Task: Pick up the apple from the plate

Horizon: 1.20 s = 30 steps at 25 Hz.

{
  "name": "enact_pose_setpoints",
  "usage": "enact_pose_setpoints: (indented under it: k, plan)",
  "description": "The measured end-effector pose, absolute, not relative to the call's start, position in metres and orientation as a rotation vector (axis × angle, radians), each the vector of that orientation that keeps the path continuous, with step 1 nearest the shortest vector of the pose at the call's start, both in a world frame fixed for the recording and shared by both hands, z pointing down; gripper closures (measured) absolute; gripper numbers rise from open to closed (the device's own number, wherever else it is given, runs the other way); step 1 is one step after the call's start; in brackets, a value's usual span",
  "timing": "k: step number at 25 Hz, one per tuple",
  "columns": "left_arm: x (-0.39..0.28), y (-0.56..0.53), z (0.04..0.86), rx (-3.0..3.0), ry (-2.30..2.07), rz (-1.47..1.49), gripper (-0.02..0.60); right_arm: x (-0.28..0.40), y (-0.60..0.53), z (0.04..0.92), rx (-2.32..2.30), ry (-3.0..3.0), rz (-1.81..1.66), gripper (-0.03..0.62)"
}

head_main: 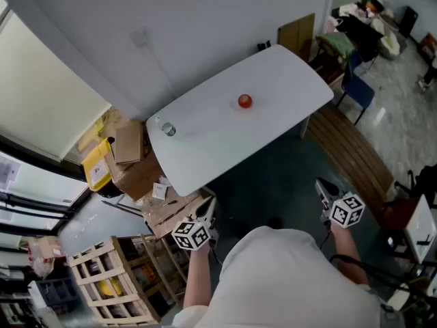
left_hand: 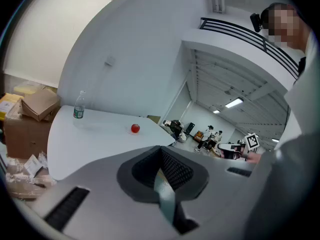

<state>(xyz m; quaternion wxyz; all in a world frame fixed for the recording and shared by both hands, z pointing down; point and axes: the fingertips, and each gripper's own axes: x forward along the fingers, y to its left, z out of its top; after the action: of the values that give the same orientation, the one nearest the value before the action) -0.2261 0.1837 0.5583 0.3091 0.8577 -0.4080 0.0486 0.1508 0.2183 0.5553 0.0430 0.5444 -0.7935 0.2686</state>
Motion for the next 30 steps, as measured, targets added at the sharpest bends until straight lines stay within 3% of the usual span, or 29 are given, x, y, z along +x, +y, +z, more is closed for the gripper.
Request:
enact_pose_setpoints:
  k: [30]
  plan:
    - [-0.194, 0.191, 0.561, 2.219, -1.175, 0.142, 0.58, 0.186, 0.21, 0.552, 1.549, -2.459, 0.815, 0.553]
